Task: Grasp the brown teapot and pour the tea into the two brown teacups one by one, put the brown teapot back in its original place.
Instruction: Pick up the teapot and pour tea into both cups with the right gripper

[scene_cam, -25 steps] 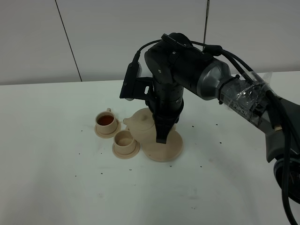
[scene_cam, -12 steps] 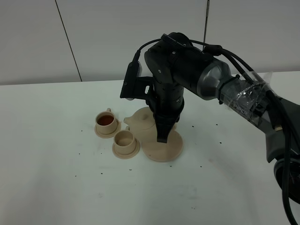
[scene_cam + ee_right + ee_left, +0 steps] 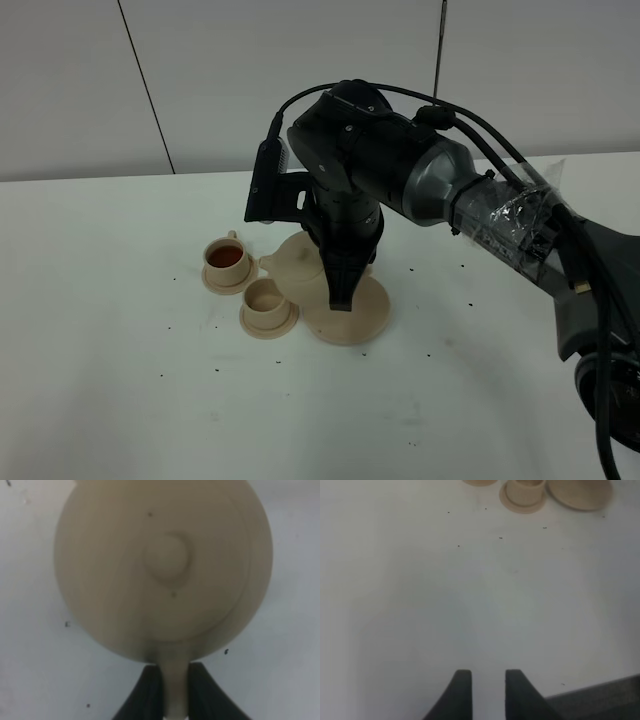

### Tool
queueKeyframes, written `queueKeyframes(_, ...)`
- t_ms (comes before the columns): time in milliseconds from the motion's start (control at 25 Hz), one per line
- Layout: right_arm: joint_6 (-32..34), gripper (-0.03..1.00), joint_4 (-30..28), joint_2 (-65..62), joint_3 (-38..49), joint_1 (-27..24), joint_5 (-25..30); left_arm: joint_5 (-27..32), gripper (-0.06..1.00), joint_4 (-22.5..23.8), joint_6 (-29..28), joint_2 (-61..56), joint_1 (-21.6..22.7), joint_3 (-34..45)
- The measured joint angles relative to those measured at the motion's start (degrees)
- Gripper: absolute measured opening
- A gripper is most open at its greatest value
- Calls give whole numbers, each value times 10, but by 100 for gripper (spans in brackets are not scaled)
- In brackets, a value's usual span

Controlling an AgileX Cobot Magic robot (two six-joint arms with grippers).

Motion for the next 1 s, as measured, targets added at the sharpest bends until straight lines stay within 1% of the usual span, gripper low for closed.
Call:
queueKeyframes(200, 9, 10, -36, 0, 13, 14, -3, 0, 24, 0, 0, 0, 0, 0)
queueKeyframes(360, 11, 10, -50, 0, 48, 21, -1, 0, 24, 0, 0, 0, 0, 0)
queueKeyframes(520, 23, 10, -71, 0, 56, 32, -1, 0, 24, 0, 0, 0, 0, 0)
queueKeyframes(920, 29, 10, -93, 0, 57, 37, -3, 0, 24, 0, 0, 0, 0, 0)
queueKeyframes(1000, 29, 10, -94, 0, 57, 36, -16, 0, 24, 0, 0, 0, 0, 0)
